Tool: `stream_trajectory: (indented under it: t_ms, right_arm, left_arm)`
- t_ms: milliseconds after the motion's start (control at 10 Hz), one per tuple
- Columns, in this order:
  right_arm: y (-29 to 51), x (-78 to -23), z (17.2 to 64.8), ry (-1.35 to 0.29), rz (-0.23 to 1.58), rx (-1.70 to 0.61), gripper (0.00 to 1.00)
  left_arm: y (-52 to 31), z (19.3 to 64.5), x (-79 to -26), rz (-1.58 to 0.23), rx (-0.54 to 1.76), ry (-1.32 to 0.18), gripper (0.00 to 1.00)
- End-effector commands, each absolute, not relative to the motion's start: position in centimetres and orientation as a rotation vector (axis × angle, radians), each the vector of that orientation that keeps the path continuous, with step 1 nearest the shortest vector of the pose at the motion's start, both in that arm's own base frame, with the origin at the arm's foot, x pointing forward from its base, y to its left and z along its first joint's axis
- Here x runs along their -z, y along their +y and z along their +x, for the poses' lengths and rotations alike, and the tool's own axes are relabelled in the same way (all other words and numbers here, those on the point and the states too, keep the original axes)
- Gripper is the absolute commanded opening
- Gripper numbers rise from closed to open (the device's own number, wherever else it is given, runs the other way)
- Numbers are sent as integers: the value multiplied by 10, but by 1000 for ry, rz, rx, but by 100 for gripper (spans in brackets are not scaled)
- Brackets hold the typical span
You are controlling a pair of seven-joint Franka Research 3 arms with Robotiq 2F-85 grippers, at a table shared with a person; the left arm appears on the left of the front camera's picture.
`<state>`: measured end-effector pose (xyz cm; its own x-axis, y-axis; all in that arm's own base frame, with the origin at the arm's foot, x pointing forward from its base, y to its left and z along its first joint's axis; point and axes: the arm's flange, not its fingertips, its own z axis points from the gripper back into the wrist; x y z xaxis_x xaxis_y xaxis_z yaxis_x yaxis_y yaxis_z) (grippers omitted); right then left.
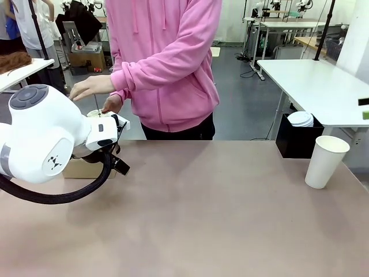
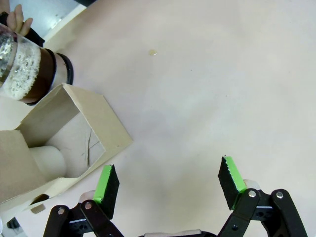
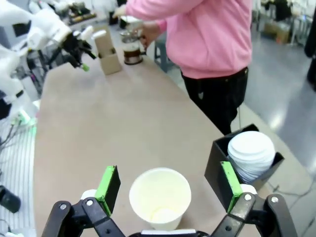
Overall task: Pour a drink into a cup and package it in a carrier.
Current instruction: Pick up the 600 ml Paper Cup and place it in the middle top area of the table.
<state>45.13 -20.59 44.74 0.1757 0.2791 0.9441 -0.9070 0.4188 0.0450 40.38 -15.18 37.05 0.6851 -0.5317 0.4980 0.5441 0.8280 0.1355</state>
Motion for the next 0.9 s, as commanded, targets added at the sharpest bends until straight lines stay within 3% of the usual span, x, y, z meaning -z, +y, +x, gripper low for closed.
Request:
stream_trajectory:
  t_ms: [0,400,600,800]
  right_arm:
    - [-236,-398,476,-1158,808,-966,100]
    - [-249,-320,460,-1255,884,-946,100]
    - [-241,-307,459,-1293,869,-909,100]
    - [-245,-303,458,-1231,895,-916,100]
  left_arm:
    - [-152,403,-371,-25,603,-550,100]
    - [-152,403,-371,-25,603,-550,100]
    - [-152,403,-371,-25,603,-550,100]
    - [-152,403,-371,-25,603,-550,100]
